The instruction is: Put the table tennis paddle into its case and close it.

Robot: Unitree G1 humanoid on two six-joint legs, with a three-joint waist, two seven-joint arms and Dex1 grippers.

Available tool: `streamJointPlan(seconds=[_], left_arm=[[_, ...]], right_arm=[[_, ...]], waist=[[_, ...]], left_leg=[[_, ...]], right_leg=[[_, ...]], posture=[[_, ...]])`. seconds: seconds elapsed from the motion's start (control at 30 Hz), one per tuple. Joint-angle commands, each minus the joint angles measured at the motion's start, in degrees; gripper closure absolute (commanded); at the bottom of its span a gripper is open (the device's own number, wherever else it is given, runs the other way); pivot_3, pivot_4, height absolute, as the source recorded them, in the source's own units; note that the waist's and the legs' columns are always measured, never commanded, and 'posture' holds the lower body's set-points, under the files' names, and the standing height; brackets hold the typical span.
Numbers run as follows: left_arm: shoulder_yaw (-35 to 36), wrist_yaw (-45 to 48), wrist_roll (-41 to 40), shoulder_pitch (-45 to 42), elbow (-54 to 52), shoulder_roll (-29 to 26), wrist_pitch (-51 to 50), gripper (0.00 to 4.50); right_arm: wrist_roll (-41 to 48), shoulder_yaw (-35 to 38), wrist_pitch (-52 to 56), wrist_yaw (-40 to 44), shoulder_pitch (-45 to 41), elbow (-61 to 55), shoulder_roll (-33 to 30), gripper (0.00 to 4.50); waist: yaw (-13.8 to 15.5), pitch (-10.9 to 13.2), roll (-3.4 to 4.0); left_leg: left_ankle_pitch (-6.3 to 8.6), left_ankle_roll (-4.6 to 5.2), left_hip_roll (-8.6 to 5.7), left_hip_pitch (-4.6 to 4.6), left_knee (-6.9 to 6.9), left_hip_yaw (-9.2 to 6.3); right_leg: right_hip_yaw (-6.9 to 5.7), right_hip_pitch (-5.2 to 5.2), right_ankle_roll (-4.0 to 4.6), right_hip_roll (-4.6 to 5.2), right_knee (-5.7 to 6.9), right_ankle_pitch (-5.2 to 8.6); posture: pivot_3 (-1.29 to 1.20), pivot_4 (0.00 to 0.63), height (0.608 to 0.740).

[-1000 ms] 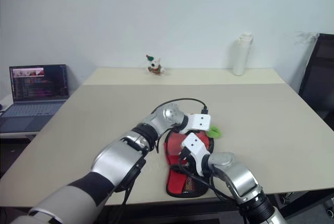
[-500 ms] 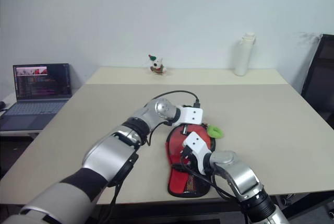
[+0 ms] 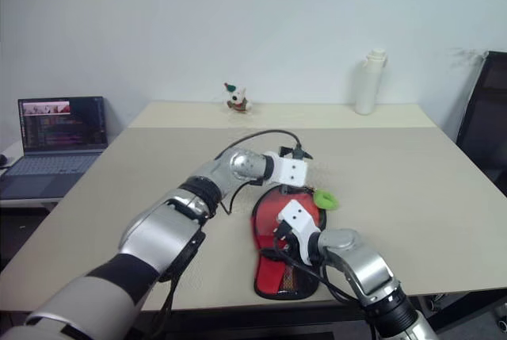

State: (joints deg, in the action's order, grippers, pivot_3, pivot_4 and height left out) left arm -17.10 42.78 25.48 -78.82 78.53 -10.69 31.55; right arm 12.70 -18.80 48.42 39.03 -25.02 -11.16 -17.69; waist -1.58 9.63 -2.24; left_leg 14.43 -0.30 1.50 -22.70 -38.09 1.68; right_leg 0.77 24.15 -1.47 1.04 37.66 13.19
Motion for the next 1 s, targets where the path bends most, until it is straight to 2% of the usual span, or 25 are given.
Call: streamJointPlan(seconds=[0.03, 0.27, 0.43, 0.53, 0.7, 1.0], left_arm=[[6.7, 6.7, -7.6, 0.7, -1.2, -2.6, -5.1, 0.03], [12.6, 17.3, -14.3, 6.1, -3.6, -7.9, -8.6, 0.03], [14.9, 25.9, -19.0, 10.6, -7.4, -8.7, -9.1, 0.03], [14.3, 27.8, -19.9, 13.4, -10.2, -8.1, -8.9, 0.03], [12.4, 27.1, -19.2, 16.2, -12.4, -5.3, -8.3, 0.03], [9.3, 21.3, -17.1, 18.7, -10.1, -1.5, -7.9, 0.03]], right_arm=[[4.2, 3.7, 5.4, 1.8, 2.1, -4.1, -2.9, 1.27], [15.5, 12.5, 15.6, 1.6, 2.5, -18.6, -4.6, 1.27], [20.0, 18.5, 18.6, -0.1, 1.9, -22.2, -6.4, 1.27], [21.1, 21.4, 18.6, -0.9, 1.7, -21.5, -8.2, 1.27], [18.0, 22.7, 13.8, -4.2, -1.1, -16.4, -9.7, 1.27], [11.3, 17.8, 4.8, -7.5, -5.4, -7.1, -9.0, 1.27]], waist=[[0.0, 0.0, 0.01], [-0.1, 0.2, -0.02], [-0.1, 0.2, -0.03], [0.0, 0.2, -0.03], [0.0, 0.2, -0.03], [-0.2, 0.2, -0.03]], left_leg=[[0.00, 0.00, 0.00, -0.03, 0.01, -0.01], [0.00, 0.00, 0.03, -0.24, 0.05, -0.12], [0.00, 0.00, 0.04, -0.26, 0.04, -0.14], [0.00, 0.00, 0.01, -0.24, 0.04, -0.14], [0.00, 0.00, 0.02, -0.24, 0.03, -0.13], [0.01, 0.02, 0.01, -0.23, 0.07, -0.04]], right_leg=[[-0.01, 0.02, 0.00, 0.00, -0.01, 0.00], [-0.05, 0.23, 0.02, -0.03, -0.02, -0.01], [-0.07, 0.22, 0.03, 0.00, -0.03, 0.00], [-0.03, 0.20, 0.03, 0.04, -0.04, 0.00], [-0.04, 0.21, 0.03, 0.02, -0.02, 0.00], [0.03, 0.22, 0.03, -0.03, -0.03, 0.00]], posture=[[0.00, 0.150, 0.740], [0.00, 0.150, 0.740], [0.00, 0.150, 0.740], [0.00, 0.150, 0.740], [0.00, 0.150, 0.740], [0.00, 0.150, 0.740]])
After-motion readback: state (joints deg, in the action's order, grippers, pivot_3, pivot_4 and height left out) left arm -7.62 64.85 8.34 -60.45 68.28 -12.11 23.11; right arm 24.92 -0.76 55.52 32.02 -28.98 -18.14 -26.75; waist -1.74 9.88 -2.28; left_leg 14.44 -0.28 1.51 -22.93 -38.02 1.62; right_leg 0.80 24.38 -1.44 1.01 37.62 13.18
